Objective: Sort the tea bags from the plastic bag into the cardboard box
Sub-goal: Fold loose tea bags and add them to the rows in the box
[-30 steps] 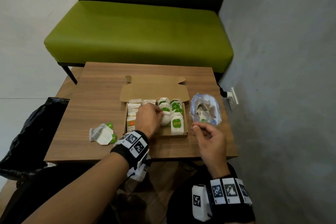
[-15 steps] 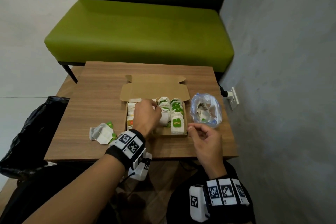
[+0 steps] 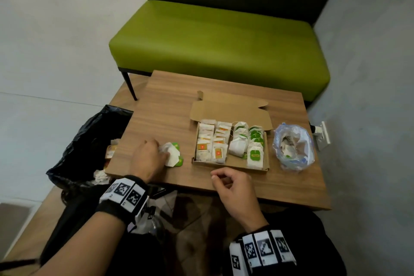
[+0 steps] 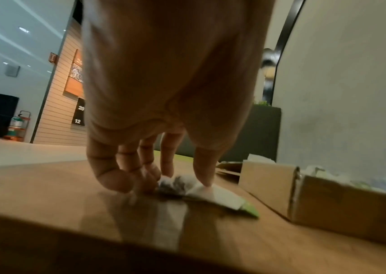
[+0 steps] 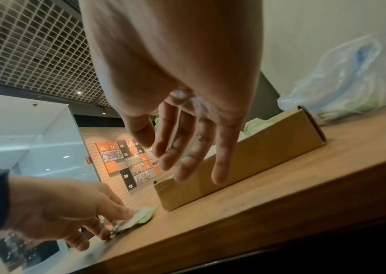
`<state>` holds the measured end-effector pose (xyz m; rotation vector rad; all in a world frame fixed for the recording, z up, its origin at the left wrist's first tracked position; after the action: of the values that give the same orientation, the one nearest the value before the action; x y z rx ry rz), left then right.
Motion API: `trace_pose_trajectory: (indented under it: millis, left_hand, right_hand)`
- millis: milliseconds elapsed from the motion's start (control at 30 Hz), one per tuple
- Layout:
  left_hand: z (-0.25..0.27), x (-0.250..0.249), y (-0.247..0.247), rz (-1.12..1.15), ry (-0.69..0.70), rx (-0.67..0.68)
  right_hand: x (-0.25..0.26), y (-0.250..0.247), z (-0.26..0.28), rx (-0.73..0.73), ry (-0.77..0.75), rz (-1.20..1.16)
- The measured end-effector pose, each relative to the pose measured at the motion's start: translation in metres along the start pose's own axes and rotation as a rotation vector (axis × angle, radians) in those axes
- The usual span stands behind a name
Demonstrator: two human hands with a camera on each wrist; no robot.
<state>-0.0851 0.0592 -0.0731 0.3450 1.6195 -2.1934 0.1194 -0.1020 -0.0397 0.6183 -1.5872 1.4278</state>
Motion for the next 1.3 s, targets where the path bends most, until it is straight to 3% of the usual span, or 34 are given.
trace_pose_trajectory:
  millis: [267, 467, 600, 700, 800, 933, 1067, 1300]
  left_hand:
    - [0.012, 0.002, 0.001, -0.130, 0.097, -0.105]
    - [0.019, 0.005, -0.016, 0.083, 0.149, -0.190]
    - [0.021, 0.005, -0.021, 0.551, 0.081, 0.019]
    - [0.040, -0.010, -0.030, 0.780, 0.122, 0.232]
    - [0.060, -0.025, -0.037, 0.878, 0.169, 0.447]
    - [0.080, -0.036, -0.034, 0.938, 0.167, 0.668]
    - [0.095, -0.045, -0.029, 1.018, 0.158, 0.796]
    - [0.112, -0.053, -0.022, 1.131, 0.150, 0.975]
  right_hand:
    - [0.004, -0.003, 0.012, 0.006, 0.028, 0.090]
    - [0.011, -0.001, 0.012, 0.024, 0.037, 0.114]
    - [0.023, 0.000, 0.010, 0.014, -0.020, 0.068]
    - [0.032, -0.004, 0.007, -0.036, -0.124, -0.015]
    - [0.042, -0.009, 0.005, -0.041, -0.235, 0.052]
    - [0.055, -0.023, 0.009, -0.011, -0.288, -0.203]
    - [0.064, -0.042, 0.017, 0.005, -0.393, -0.217]
    - [0.062, -0.051, 0.023, -0.106, -0.404, -0.411]
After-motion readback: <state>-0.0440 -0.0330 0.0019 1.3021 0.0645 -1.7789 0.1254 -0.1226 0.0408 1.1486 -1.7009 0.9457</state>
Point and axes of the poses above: each hand's wrist, its own z-axis away from the middle knuckle, its own y-axis out of the palm, x = y × z, the point moved 3 cm from there along -z, towards the middle knuckle, and after that the axes turned 5 degrees about -y, right-handed, at the moved point
